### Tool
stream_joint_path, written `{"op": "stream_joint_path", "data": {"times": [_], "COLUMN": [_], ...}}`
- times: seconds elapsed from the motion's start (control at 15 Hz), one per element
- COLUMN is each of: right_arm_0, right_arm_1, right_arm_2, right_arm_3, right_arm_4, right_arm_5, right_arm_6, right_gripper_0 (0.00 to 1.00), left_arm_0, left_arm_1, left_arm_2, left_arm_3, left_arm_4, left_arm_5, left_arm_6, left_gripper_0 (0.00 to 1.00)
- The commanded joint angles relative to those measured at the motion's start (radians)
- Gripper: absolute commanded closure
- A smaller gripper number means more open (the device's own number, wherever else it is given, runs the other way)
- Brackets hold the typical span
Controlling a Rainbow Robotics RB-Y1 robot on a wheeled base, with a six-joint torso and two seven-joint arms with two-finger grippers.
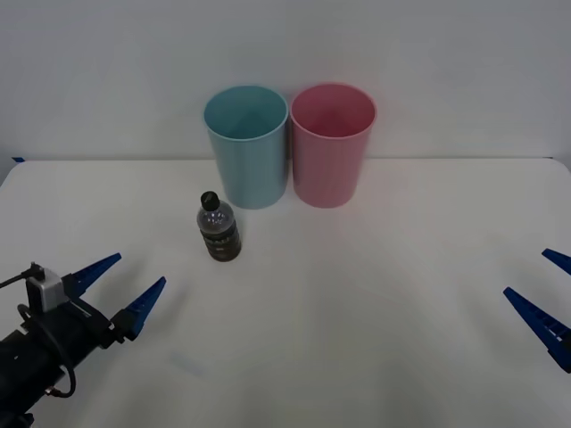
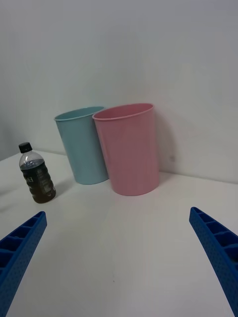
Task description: Grasp the object on the table and drop it into the matching bin: aluminum can to the light blue bin, PET bottle to the pink bin.
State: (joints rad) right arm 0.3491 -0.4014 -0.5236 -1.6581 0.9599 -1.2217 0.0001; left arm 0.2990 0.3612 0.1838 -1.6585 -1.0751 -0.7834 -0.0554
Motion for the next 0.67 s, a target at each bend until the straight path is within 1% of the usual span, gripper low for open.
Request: {"op": "stream_joint_path", "data": {"times": [0.07,0.33,0.47,0.67], "right_arm_0": [0.0,0.0,0.0,0.0], "right_arm_1": [0.0,0.0,0.0,0.0], "right_arm_2": [0.0,0.0,0.0,0.0], "right_arm_3": [0.0,0.0,0.0,0.0], "right_arm_4": [0.0,0.0,0.0,0.0], "right_arm_5": [0.0,0.0,0.0,0.0], "right_arm_6": [0.0,0.0,0.0,0.0], "right_gripper_0": [0.0,0.0,0.0,0.0], "left_arm_0": [-0.041,-0.113,-0.164,-0.253], "left_arm_1": [-0.064,-0.134,-0.148,-0.146], "left_arm_2": [-0.006,-0.015,-0.013,-0.017], "left_arm_3": [0.028,0.082,0.132,0.236], "left_arm_4": [-0.06,-0.144,-0.174,-0.181], "left_arm_5": [0.004,0.006,0.006,0.006], "left_arm_6": [-0.003,-0.012,-0.023,-0.05], "left_gripper_0": [0.0,0.0,0.0,0.0]}}
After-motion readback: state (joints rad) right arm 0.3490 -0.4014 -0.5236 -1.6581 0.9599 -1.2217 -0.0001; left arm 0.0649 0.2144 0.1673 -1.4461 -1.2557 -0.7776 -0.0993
